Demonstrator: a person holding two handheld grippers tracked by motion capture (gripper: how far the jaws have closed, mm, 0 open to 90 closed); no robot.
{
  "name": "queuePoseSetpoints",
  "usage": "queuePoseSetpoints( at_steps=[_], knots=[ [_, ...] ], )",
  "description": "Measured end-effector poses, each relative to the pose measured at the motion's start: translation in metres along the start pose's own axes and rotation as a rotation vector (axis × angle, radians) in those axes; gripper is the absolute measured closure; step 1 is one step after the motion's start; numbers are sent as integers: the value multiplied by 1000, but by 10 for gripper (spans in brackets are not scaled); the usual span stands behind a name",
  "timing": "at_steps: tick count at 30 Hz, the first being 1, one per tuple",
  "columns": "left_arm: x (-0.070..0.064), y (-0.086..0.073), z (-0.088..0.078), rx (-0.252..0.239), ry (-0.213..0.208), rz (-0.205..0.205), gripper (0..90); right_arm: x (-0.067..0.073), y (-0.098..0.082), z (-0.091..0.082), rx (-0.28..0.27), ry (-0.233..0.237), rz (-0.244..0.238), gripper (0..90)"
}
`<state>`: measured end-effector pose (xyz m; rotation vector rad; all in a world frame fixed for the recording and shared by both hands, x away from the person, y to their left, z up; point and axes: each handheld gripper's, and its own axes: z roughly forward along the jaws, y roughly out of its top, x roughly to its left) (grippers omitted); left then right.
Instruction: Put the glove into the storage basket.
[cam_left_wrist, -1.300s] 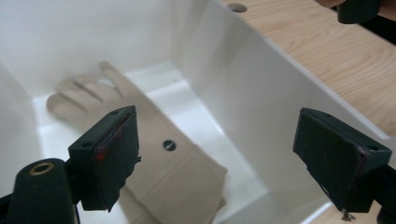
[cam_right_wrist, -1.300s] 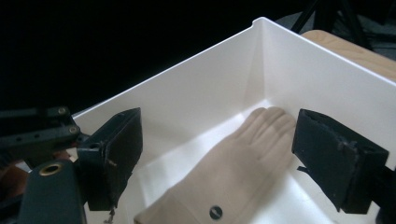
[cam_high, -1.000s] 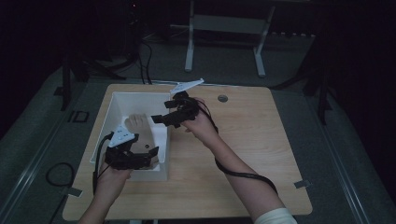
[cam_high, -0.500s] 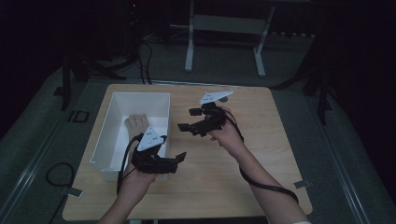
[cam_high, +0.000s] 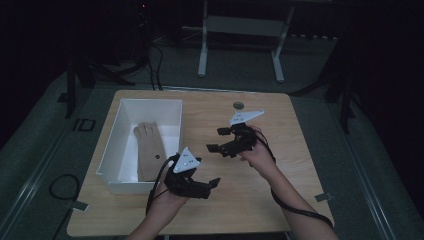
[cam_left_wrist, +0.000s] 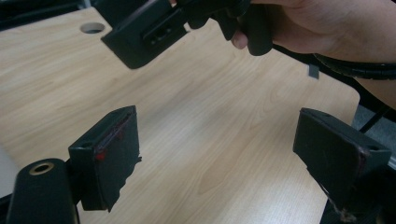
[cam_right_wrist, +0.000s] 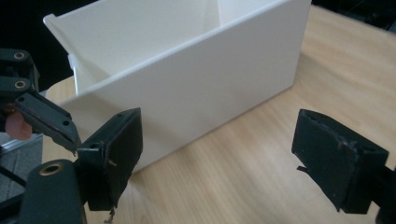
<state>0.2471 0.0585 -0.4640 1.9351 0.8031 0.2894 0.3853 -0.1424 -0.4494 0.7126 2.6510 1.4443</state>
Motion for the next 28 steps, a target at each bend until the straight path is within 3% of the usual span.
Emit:
queuePoseSetpoints(
  at_steps=[3, 7, 9, 16, 28],
  knots=[
    [-2, -6, 8, 13, -12, 9, 151, -3, -18, 2, 10, 9, 4, 162],
    [-8, -18, 18, 8, -17, 70, 151, -9, -42, 5, 38, -9, 16, 159],
    [-9, -24, 24, 22, -21, 76, 151, -13, -53, 6, 48, -18, 34, 159],
    [-11, -43, 43, 56, -65, 45, 151, -24, -85, 5, 78, -44, 56, 149],
    [-10, -62, 56, 74, -93, 2, 151, -32, -116, 5, 120, -84, 73, 149]
  ],
)
